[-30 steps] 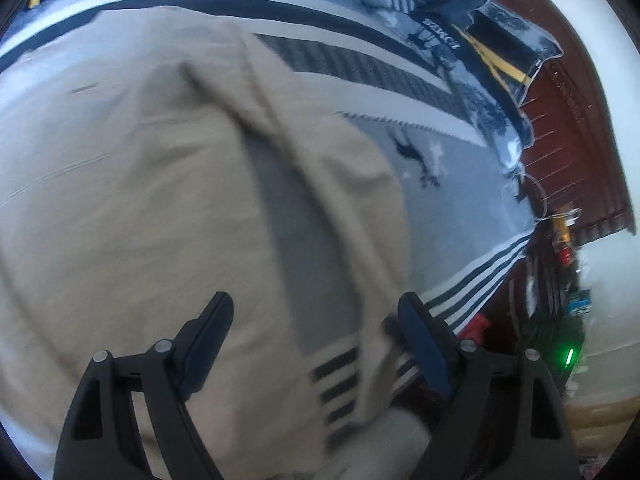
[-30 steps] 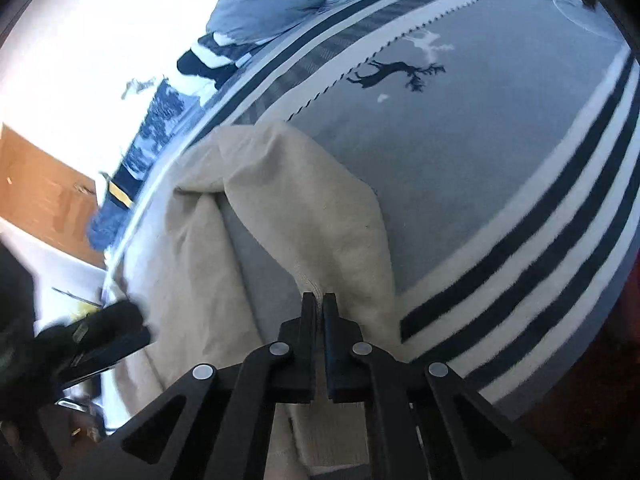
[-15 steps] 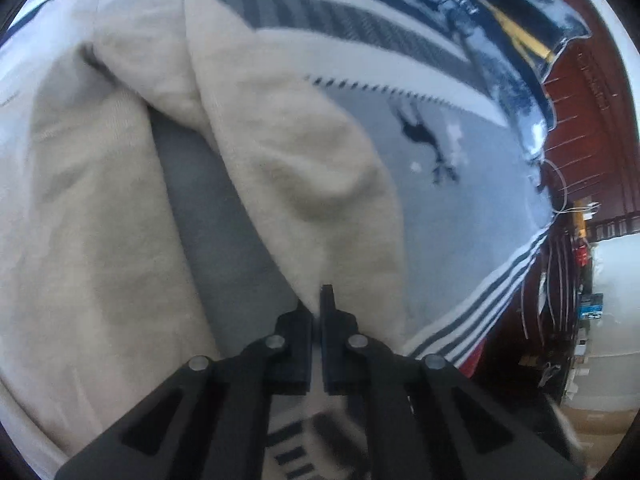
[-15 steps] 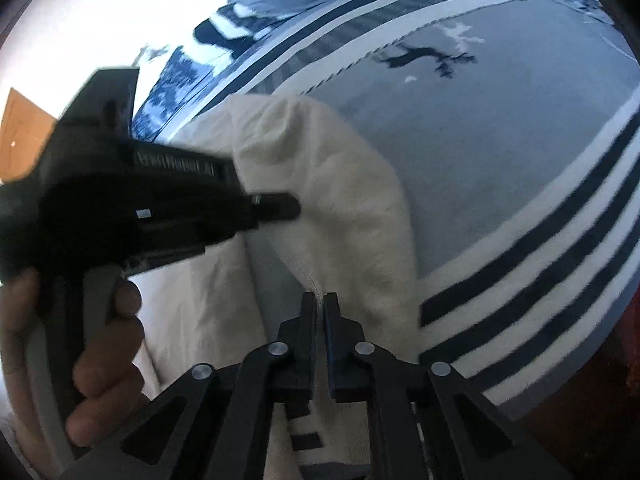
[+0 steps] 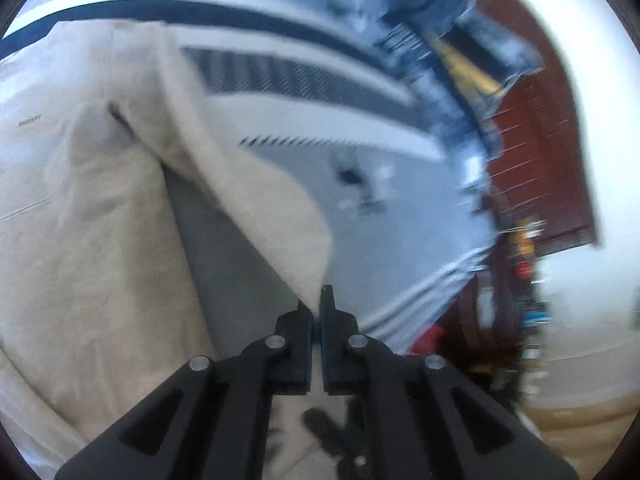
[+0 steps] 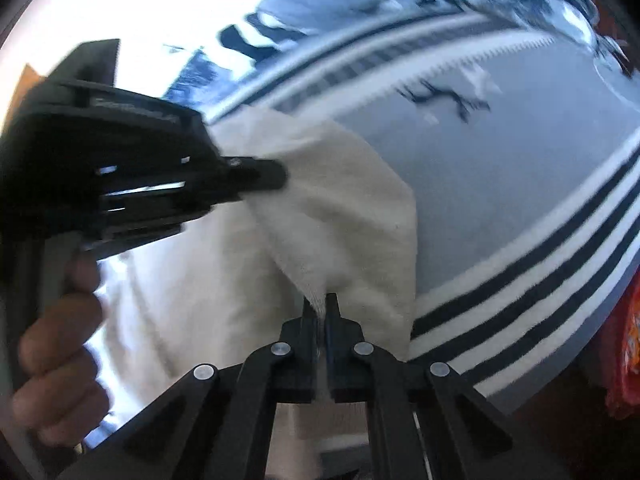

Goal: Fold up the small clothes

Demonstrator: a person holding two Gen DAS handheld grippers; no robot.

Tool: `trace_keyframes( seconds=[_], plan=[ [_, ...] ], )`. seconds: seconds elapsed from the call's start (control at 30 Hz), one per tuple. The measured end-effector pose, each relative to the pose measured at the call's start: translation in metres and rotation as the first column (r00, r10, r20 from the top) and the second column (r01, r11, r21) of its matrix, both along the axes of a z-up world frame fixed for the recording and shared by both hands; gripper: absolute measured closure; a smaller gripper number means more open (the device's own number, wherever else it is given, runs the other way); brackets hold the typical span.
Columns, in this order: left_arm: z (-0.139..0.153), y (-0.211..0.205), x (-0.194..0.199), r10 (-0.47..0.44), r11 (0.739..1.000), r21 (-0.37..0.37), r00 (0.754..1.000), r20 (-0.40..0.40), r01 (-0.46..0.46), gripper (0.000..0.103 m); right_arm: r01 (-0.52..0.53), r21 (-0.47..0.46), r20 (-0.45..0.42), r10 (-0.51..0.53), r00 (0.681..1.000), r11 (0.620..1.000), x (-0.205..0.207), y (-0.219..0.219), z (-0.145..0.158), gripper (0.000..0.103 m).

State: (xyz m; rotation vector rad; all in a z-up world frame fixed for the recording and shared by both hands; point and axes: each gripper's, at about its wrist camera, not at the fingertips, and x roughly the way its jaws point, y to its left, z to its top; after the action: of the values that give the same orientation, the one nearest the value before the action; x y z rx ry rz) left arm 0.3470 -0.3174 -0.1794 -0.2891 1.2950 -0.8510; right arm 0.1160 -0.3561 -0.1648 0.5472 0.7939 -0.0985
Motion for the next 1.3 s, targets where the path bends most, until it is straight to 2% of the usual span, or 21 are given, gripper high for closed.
trace_keyframes(
  seconds=[0.03, 0.13, 0.27, 0.37, 0.43, 0.5, 0.57, 0.63, 0.67, 0.7, 0.73, 0.77, 0.8, 0.87, 0.97, 1.03, 1.1, 1.13, 1.17, 1.23, 1.3],
  plan=[
    [0.012, 0.014, -0.001, 0.005, 0.999, -0.042, 1.0, -0.003, -0.005, 0.1, -0.025, 0.001, 0.024, 0.025, 0.999, 1.0, -0.003, 0.008, 0.013, 0.099],
    [0.045, 0.063, -0.006, 0.029, 0.996, -0.091, 0.999, 0.037, -0.025, 0.1, -0.114, -0.027, 0.107, 0.116, 0.987, 0.993, -0.01, 0.047, 0.054, 0.099],
    [0.062, 0.145, -0.014, 0.084, 0.994, -0.077, 0.992, 0.096, -0.076, 0.1, -0.279, -0.064, 0.13, 0.285, 0.95, 0.958, -0.007, 0.117, 0.073, 0.099],
    [0.037, 0.199, -0.01, 0.135, 0.991, -0.002, 0.986, 0.096, -0.135, 0.1, -0.396, -0.045, 0.087, 0.399, 0.913, 0.917, 0.011, 0.172, 0.055, 0.099],
    [0.001, 0.231, -0.002, 0.196, 0.98, 0.031, 0.98, 0.037, -0.197, 0.1, -0.465, 0.039, 0.045, 0.464, 0.885, 0.884, 0.028, 0.202, 0.027, 0.099],
    [-0.037, 0.267, 0.005, 0.294, 0.953, 0.091, 0.955, -0.033, -0.29, 0.1, -0.487, 0.106, 0.032, 0.487, 0.873, 0.867, 0.037, 0.224, -0.004, 0.097],
    [-0.058, 0.296, -0.001, 0.356, 0.933, 0.083, 0.931, -0.078, -0.35, 0.099, -0.516, 0.151, -0.036, 0.526, 0.85, 0.843, 0.045, 0.24, -0.032, 0.086],
    [-0.069, 0.316, -0.014, 0.396, 0.918, 0.075, 0.914, -0.091, -0.39, 0.085, -0.51, 0.157, -0.099, 0.527, 0.844, 0.846, 0.043, 0.242, -0.042, 0.078],
    [-0.071, 0.325, -0.02, 0.41, 0.911, 0.075, 0.908, -0.082, -0.405, 0.068, -0.522, 0.155, -0.088, 0.538, 0.839, 0.839, 0.037, 0.238, -0.04, 0.078],
    [-0.074, 0.331, -0.031, 0.433, 0.901, 0.07, 0.899, -0.068, -0.429, 0.055, -0.526, 0.138, -0.078, 0.539, 0.839, 0.839, 0.031, 0.232, -0.036, 0.07],
    [-0.077, 0.336, -0.043, 0.442, 0.897, 0.062, 0.896, -0.051, -0.439, 0.053, -0.52, 0.111, -0.067, 0.528, 0.847, 0.847, 0.026, 0.223, -0.031, 0.062],
    [-0.079, 0.337, -0.053, 0.436, 0.899, 0.065, 0.899, -0.033, -0.433, 0.053, -0.507, 0.087, -0.055, 0.513, 0.857, 0.857, 0.021, 0.215, -0.028, 0.04],
    [-0.082, 0.337, -0.064, 0.433, 0.899, 0.084, 0.901, -0.01, -0.43, 0.052, -0.489, 0.064, -0.048, 0.492, 0.869, 0.87, 0.015, 0.206, -0.025, 0.028],
    [-0.091, 0.339, -0.076, 0.429, 0.892, 0.139, 0.903, 0.041, -0.43, 0.052, -0.452, 0.066, -0.078, 0.456, 0.887, 0.89, 0.016, 0.188, -0.027, 0.028],
    [-0.105, 0.336, -0.093, 0.387, 0.885, 0.237, 0.916, 0.107, -0.402, 0.052, -0.388, 0.086, -0.12, 0.396, 0.91, 0.918, 0.031, 0.175, -0.04, 0.028],
    [-0.119, 0.333, -0.097, 0.366, 0.888, 0.267, 0.927, 0.085, -0.375, 0.054, -0.355, 0.121, -0.114, 0.368, 0.923, 0.927, 0.045, 0.167, -0.046, 0.028],
    [-0.124, 0.329, -0.1, 0.356, 0.897, 0.254, 0.932, 0.069, -0.362, 0.068, -0.315, 0.174, -0.114, 0.337, 0.935, 0.933, 0.061, 0.16, -0.053, 0.031],
    [-0.124, 0.327, -0.102, 0.343, 0.902, 0.254, 0.937, 0.072, -0.349, 0.077, -0.308, 0.192, -0.12, 0.334, 0.935, 0.932, 0.068, 0.161, -0.052, 0.036],
    [-0.124, 0.326, -0.103, 0.334, 0.899, 0.271, 0.939, 0.082, -0.343, 0.1, -0.301, 0.199, -0.13, 0.329, 0.935, 0.933, 0.075, 0.161, -0.052, 0.039],
    [-0.121, 0.33, -0.104, 0.344, 0.899, 0.261, 0.936, 0.073, -0.351, 0.099, -0.287, 0.182, -0.164, 0.317, 0.934, 0.94, 0.094, 0.164, -0.057, 0.042],
    [-0.113, 0.338, -0.108, 0.362, 0.904, 0.22, 0.93, 0.061, -0.366, 0.1, -0.286, 0.154, -0.185, 0.312, 0.932, 0.946, 0.114, 0.166, -0.06, 0.052]
  ],
)
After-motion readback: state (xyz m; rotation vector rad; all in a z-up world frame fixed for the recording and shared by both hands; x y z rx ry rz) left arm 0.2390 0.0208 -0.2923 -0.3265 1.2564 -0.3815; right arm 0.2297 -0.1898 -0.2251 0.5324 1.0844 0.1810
